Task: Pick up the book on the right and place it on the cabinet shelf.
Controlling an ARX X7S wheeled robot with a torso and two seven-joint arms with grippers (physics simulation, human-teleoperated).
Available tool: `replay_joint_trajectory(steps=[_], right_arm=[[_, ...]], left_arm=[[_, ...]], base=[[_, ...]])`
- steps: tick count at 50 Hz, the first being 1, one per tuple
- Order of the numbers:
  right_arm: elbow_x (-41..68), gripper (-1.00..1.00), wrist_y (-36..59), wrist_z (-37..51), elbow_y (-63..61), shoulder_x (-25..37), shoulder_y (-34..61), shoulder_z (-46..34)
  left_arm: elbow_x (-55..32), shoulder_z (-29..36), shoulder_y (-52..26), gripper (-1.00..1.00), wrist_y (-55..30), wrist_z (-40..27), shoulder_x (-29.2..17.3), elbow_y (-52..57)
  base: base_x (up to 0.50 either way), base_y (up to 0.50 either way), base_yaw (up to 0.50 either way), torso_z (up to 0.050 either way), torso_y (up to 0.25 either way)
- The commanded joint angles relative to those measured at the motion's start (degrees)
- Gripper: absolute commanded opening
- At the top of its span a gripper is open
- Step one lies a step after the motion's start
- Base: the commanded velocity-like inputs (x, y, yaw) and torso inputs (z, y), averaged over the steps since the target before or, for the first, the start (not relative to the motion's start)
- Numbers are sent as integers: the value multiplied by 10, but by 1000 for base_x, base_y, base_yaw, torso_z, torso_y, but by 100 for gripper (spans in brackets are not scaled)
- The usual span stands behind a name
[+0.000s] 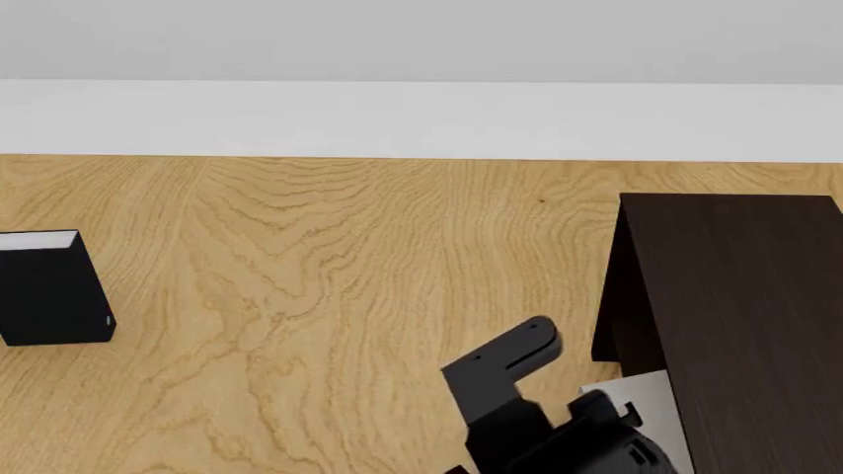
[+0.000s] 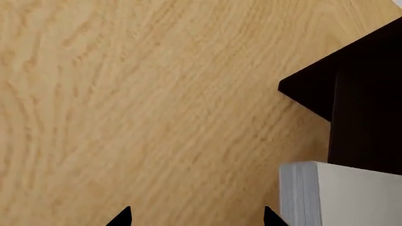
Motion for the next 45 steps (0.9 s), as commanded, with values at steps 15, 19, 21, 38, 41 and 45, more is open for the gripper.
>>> replay_joint_trajectory(steps=[15, 19, 21, 38, 41, 45], right_arm=[[-27, 100, -33, -5, 96, -23, 21, 6], [-24, 100, -31, 2, 97, -22, 22, 13], [-24, 100, -32, 0, 99, -21, 23, 13], [-24, 100, -23, 28, 99, -13, 31, 26], [-26, 100, -22, 31, 99, -11, 33, 26], [-31, 100, -22, 39, 100, -10, 34, 23]], left_arm=[[-7, -3, 1, 100, 2, 1, -1, 3], [-9, -3, 1, 100, 1, -1, -2, 5], [-9, -3, 1, 100, 3, 0, -2, 4], [-10, -2, 1, 100, 3, -4, -4, 6], [-9, -1, 2, 100, 4, -4, -4, 5], [-9, -1, 1, 100, 6, -4, -5, 4]], base=[[0, 0, 0, 0, 0], [0, 0, -1, 0, 0], [6, -2, 0, 0, 0], [0, -1, -2, 0, 0], [4, -1, -2, 0, 0], [0, -1, -1, 0, 0]])
